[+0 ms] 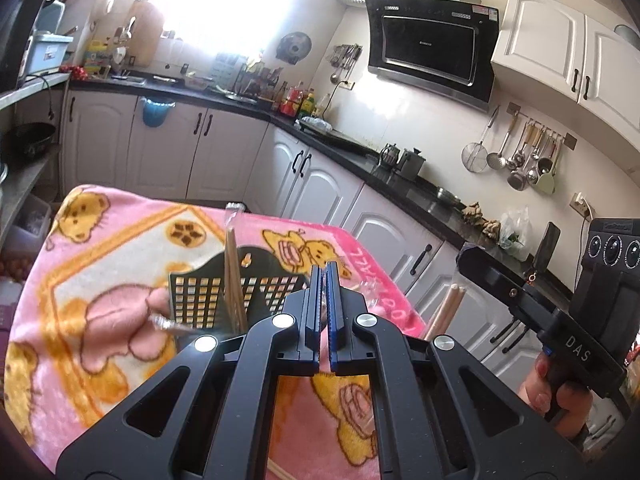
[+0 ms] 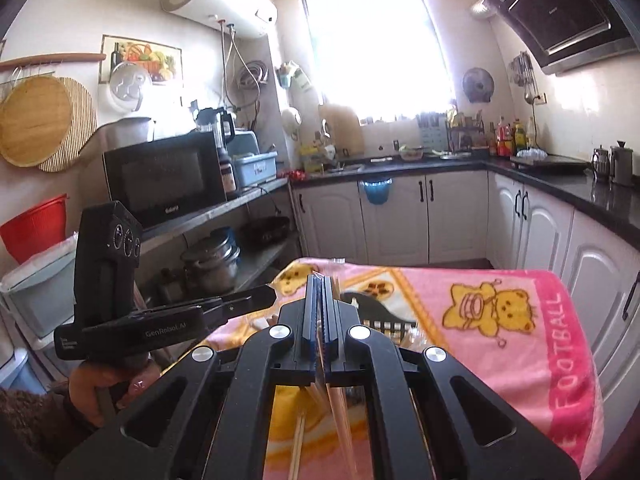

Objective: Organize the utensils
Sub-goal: 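Raise the left tool's chopsticks upright over the caddy while the right tool lifts its pair, then lower the left tool's chopsticks into the caddy and open it while the right tool releases its pair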

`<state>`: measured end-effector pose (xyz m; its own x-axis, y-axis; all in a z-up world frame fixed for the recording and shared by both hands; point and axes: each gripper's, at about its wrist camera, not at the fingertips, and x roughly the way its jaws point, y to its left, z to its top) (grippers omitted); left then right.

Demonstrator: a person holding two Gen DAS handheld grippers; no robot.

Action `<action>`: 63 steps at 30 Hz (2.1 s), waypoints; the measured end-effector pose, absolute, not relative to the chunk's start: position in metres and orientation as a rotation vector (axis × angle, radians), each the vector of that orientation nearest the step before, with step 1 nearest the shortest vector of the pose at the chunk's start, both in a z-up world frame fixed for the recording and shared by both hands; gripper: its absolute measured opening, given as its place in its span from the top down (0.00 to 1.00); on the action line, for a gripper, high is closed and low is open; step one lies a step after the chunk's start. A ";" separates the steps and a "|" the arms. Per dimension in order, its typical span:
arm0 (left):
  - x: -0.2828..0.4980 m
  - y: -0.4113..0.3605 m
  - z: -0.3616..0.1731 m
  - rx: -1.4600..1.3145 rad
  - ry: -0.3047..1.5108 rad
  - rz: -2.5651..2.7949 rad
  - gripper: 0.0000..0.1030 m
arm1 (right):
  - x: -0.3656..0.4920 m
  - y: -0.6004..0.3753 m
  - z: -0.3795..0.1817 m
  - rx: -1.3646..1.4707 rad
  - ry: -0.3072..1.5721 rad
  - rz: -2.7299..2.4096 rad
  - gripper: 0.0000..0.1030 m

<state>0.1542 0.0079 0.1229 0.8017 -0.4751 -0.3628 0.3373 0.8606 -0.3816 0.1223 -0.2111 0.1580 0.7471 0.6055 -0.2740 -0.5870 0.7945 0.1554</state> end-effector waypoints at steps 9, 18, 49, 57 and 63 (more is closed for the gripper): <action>0.161 0.008 0.150 -0.298 0.413 -0.455 0.99 | 0.130 -0.208 0.182 0.090 0.258 0.666 0.98; 0.171 0.012 0.186 -0.286 0.338 -0.447 0.99 | 0.138 -0.195 0.218 0.100 0.187 0.684 0.98; 0.235 0.049 0.170 -0.321 0.334 -0.301 0.99 | 0.235 -0.179 0.226 0.117 0.148 0.615 0.98; 0.240 0.045 0.150 -0.337 0.368 -0.314 0.99 | 0.249 -0.165 0.198 0.088 0.198 0.603 0.98; 0.242 0.039 0.136 -0.338 0.394 -0.326 0.99 | 0.256 -0.157 0.180 0.070 0.233 0.592 0.98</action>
<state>0.2421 0.0388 0.1362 0.8735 -0.3703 -0.3160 0.2413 0.8931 -0.3797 0.2561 -0.1570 0.1799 0.8047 0.5600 -0.1972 -0.5443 0.8285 0.1315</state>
